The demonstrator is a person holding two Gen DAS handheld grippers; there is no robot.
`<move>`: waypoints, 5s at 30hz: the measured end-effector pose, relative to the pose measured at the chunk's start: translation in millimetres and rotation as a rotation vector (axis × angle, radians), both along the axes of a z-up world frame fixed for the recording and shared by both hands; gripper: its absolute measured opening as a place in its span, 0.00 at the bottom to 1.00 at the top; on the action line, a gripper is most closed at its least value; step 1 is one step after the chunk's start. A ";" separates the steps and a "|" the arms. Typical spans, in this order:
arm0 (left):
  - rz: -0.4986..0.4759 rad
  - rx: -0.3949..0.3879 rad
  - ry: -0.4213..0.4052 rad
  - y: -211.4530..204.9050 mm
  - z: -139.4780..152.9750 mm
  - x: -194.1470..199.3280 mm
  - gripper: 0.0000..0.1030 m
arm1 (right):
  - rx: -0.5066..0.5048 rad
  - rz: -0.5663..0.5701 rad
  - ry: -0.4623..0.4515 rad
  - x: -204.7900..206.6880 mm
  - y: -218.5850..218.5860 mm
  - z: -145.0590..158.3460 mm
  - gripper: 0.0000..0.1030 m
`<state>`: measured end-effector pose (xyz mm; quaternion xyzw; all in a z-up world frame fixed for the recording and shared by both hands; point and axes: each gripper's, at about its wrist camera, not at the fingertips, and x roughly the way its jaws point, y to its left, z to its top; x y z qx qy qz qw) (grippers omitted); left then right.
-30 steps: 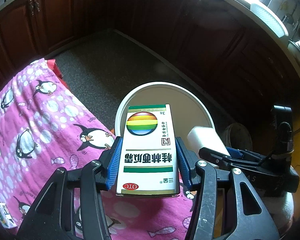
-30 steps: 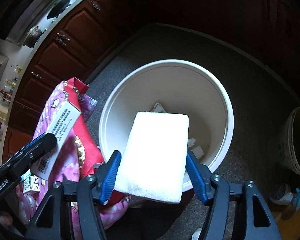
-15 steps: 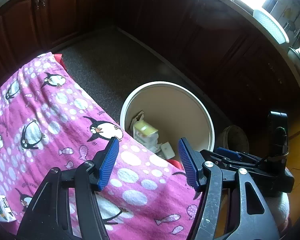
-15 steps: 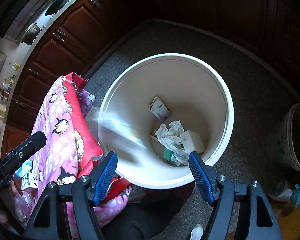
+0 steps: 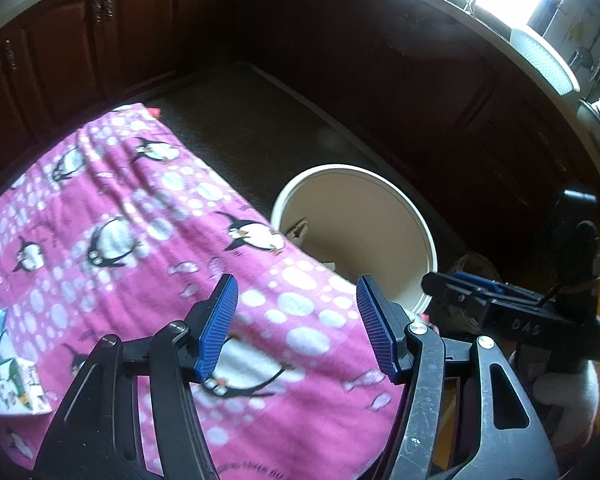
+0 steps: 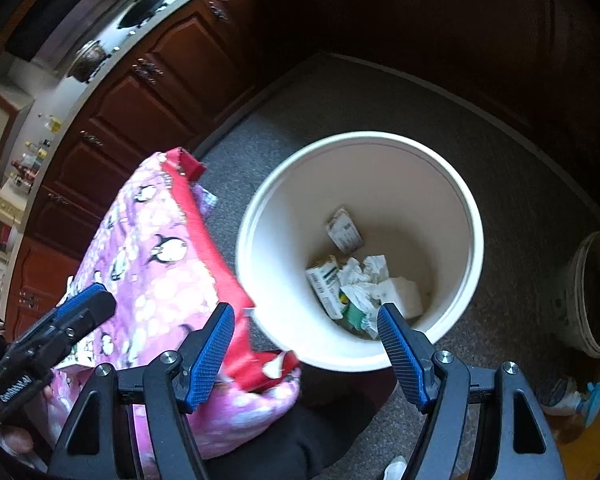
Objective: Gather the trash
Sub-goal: 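Move both open tools back toward the remaining items on the bedspread, then grasp the green-striped tissue pack with left tool while right tool grasps blue snack packet, then carry the tissue pack and blue packet with both tools over the bucket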
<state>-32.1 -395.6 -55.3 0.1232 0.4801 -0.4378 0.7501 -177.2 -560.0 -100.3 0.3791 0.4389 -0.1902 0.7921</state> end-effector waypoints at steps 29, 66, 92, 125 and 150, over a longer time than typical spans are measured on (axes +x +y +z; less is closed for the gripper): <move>0.250 0.019 -0.112 158.3 28.6 18.3 0.59 | -0.047 0.329 -0.119 97.4 140.5 56.0 0.72; 0.551 0.048 0.246 251.3 -34.2 191.7 0.63 | 0.045 0.665 -0.088 195.5 247.5 17.5 0.78; 0.562 -0.033 0.169 318.8 4.1 154.3 0.35 | 0.102 0.758 -0.060 257.6 286.2 -6.8 0.78; 0.623 0.036 0.224 324.1 -70.2 158.2 0.22 | 0.255 0.557 -0.069 333.7 286.6 -30.8 0.86; 0.534 -0.091 0.055 312.0 32.4 107.4 0.10 | 0.143 0.571 -0.318 219.4 233.4 66.6 0.34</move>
